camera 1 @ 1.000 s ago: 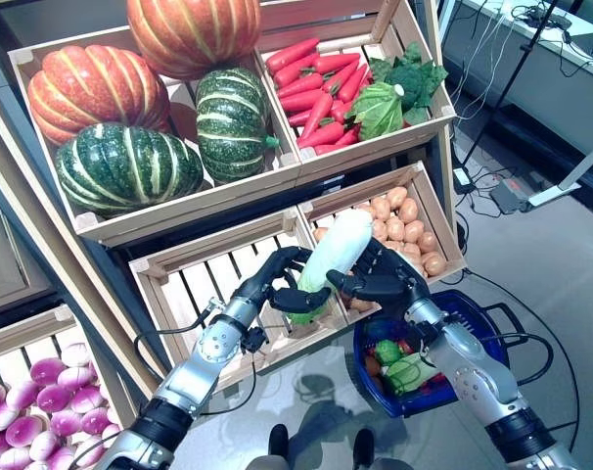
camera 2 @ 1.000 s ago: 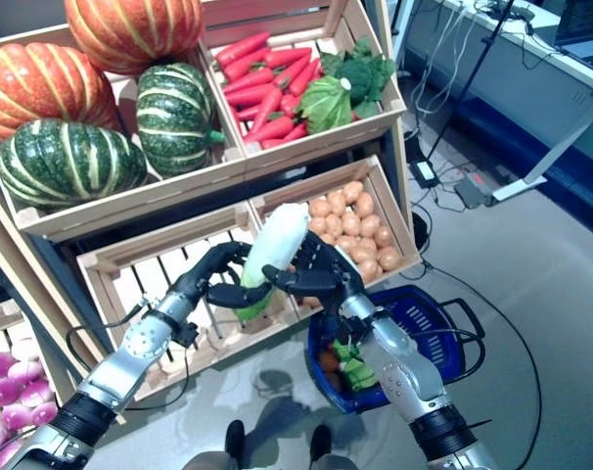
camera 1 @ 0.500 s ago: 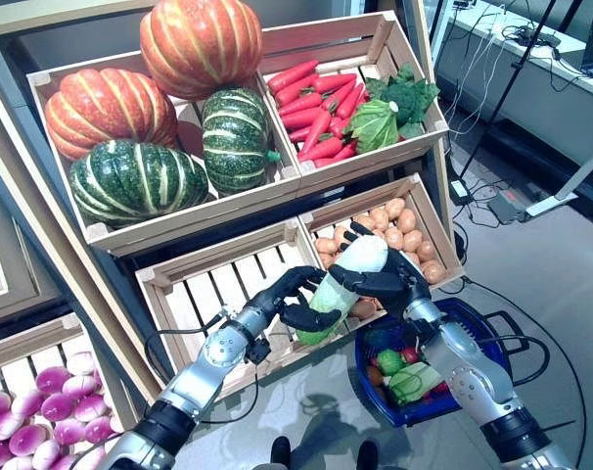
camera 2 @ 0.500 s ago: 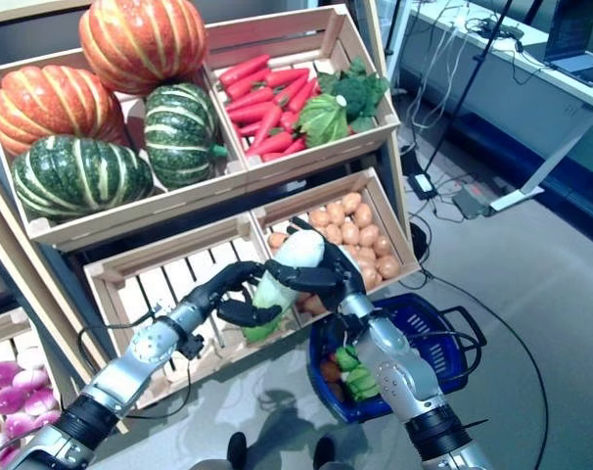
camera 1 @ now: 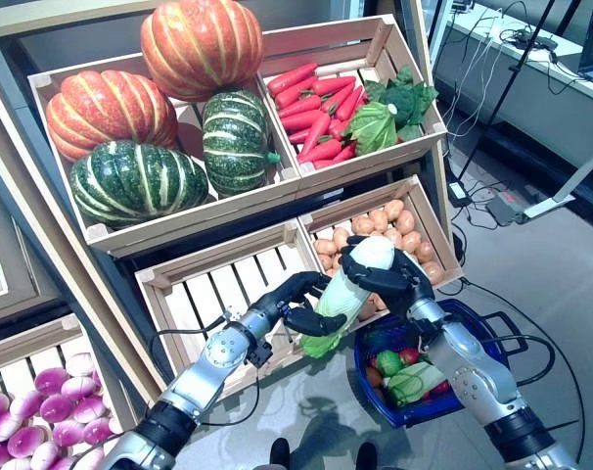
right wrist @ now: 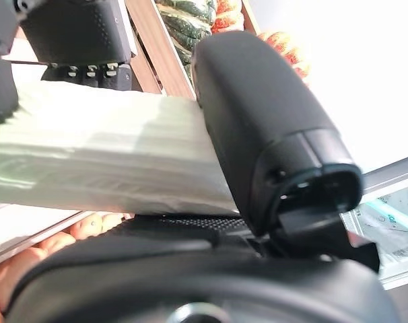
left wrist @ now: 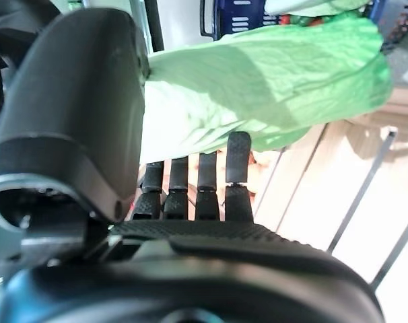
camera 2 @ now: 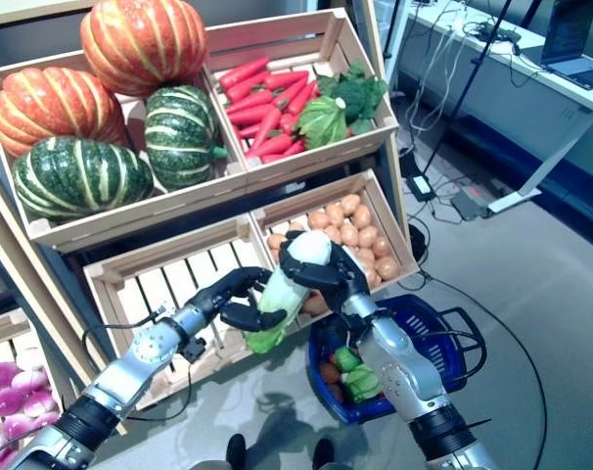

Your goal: Put vegetables into the basket

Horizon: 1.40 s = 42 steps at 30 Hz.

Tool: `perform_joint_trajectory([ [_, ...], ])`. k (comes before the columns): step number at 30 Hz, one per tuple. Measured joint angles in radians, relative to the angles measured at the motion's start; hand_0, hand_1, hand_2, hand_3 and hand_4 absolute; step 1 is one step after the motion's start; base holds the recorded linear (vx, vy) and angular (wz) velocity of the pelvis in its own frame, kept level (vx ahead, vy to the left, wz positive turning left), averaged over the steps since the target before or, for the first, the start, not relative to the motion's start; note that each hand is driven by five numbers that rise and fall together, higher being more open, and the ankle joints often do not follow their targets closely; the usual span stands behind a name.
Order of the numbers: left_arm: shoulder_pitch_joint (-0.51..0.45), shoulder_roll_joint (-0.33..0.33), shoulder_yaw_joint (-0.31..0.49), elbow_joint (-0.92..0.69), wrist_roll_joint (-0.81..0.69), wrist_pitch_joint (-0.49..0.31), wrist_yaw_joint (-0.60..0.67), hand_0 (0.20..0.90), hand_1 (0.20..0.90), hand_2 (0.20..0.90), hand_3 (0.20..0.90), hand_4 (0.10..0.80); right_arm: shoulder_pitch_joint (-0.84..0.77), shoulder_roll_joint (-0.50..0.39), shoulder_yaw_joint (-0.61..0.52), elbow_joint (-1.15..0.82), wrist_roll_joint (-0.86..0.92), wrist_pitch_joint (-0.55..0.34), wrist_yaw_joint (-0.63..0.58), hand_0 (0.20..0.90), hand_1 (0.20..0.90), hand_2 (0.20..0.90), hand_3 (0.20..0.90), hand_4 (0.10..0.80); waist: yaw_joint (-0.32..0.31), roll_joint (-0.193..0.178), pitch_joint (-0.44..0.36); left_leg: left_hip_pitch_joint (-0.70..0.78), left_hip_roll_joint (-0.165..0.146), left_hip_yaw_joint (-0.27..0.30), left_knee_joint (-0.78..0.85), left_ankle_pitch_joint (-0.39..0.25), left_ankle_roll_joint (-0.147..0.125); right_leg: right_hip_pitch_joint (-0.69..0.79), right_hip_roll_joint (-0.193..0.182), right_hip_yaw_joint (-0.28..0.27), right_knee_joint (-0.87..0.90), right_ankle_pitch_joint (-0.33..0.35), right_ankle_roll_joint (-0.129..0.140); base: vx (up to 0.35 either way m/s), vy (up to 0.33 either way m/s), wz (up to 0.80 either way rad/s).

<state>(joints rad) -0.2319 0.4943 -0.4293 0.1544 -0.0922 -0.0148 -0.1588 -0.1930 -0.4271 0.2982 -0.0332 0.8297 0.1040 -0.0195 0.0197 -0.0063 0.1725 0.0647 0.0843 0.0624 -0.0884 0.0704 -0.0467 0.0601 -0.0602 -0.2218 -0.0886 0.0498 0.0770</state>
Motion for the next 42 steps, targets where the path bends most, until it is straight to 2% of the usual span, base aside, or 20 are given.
perform_joint_trajectory([
  [7,0.001,0.004,0.001,-0.008,0.001,0.000,0.012,0.300,0.300,0.300,0.300,0.400,0.000,0.007,-0.001,0.001,0.002,-0.005,-0.001,0.300,0.300,0.300,0.300,0.400,0.001,-0.001,-0.005,0.000,0.000,-0.001,0.000,0.000,0.000,0.000,0.000,0.000,0.000,0.000,0.000,0.000,0.000,0.00],
  [8,0.001,0.004,0.001,-0.009,0.001,0.000,0.016,0.448,0.448,0.448,0.448,0.499,0.000,0.007,-0.001,0.001,0.002,-0.008,-0.001,0.300,0.300,0.300,0.300,0.400,0.001,-0.001,-0.005,0.000,0.000,-0.001,0.000,0.000,0.000,0.000,0.000,0.000,0.000,0.000,0.000,-0.034,-0.015,0.00],
  [9,0.002,0.004,0.001,-0.013,0.000,0.000,0.020,0.521,0.521,0.521,0.521,0.547,0.000,0.008,-0.001,0.001,0.002,-0.013,-0.001,0.300,0.300,0.300,0.300,0.400,0.001,-0.001,-0.005,-0.001,0.000,-0.001,0.000,0.000,0.000,0.000,0.000,0.000,0.000,0.000,0.000,0.000,0.000,0.00],
  [10,0.004,0.004,0.001,-0.018,-0.001,0.000,0.026,0.900,0.900,0.900,0.900,0.800,0.000,0.008,-0.001,0.001,0.002,-0.018,-0.001,0.300,0.300,0.300,0.300,0.400,0.001,-0.001,-0.005,0.000,0.000,-0.001,0.000,0.000,0.000,0.000,0.000,0.000,0.000,0.000,0.000,0.000,0.000,0.00],
  [18,0.040,-0.013,0.007,-0.060,-0.081,-0.001,0.106,0.900,0.900,0.900,0.900,0.800,0.000,0.017,-0.023,0.001,0.013,-0.027,-0.025,0.300,0.300,0.300,0.300,0.400,0.005,0.000,-0.007,-0.001,0.000,-0.002,0.000,0.000,0.000,0.000,0.000,-0.001,0.000,0.000,0.000,-0.004,-0.001,0.00],
  [22,0.042,-0.014,0.011,-0.066,-0.117,-0.002,0.107,0.900,0.900,0.900,0.900,0.800,0.001,0.016,-0.045,0.001,0.022,-0.028,-0.026,0.300,0.300,0.300,0.300,0.400,0.006,0.000,-0.007,-0.003,0.000,-0.002,0.000,0.000,0.000,-0.002,0.000,0.000,0.000,0.000,0.000,0.009,-0.004,0.00],
  [28,0.087,-0.016,0.108,-0.061,-0.205,0.000,0.107,0.900,0.900,0.900,0.900,0.800,0.004,0.011,-0.164,-0.004,0.095,-0.033,-0.032,0.300,0.300,0.300,0.300,0.400,-0.002,0.000,-0.007,-0.007,0.000,0.000,0.000,0.000,0.000,-0.008,0.000,0.002,0.000,0.000,0.000,0.005,-0.009,-0.01],
  [30,0.116,-0.016,0.137,-0.055,-0.249,0.005,0.105,0.900,0.900,0.900,0.900,0.800,0.009,0.012,-0.215,-0.003,0.120,-0.074,-0.055,0.300,0.300,0.300,0.300,0.400,-0.004,0.000,-0.007,-0.011,0.000,0.006,0.000,-0.001,0.001,-0.014,0.001,0.008,0.000,0.000,0.000,-0.033,-0.026,-0.06],
  [35,0.159,-0.016,0.141,-0.053,-0.282,0.024,0.083,0.900,0.900,0.900,0.900,0.800,0.019,0.015,-0.302,-0.003,0.124,-0.143,-0.113,0.300,0.300,0.300,0.300,0.400,-0.002,0.000,-0.007,-0.018,0.000,0.012,0.000,-0.002,0.002,-0.024,0.001,0.018,0.000,0.002,0.002,-0.025,-0.033,-0.04],
  [42,0.165,-0.017,0.150,-0.043,-0.356,0.031,0.053,0.900,0.900,0.900,0.900,0.800,0.062,0.015,-0.382,0.073,0.122,-0.206,-0.199,0.300,0.300,0.300,0.300,0.400,-0.003,-0.001,-0.007,-0.024,0.001,0.026,0.000,-0.002,0.002,-0.034,0.001,0.022,0.000,0.005,0.001,-0.007,-0.040,-0.03],
])
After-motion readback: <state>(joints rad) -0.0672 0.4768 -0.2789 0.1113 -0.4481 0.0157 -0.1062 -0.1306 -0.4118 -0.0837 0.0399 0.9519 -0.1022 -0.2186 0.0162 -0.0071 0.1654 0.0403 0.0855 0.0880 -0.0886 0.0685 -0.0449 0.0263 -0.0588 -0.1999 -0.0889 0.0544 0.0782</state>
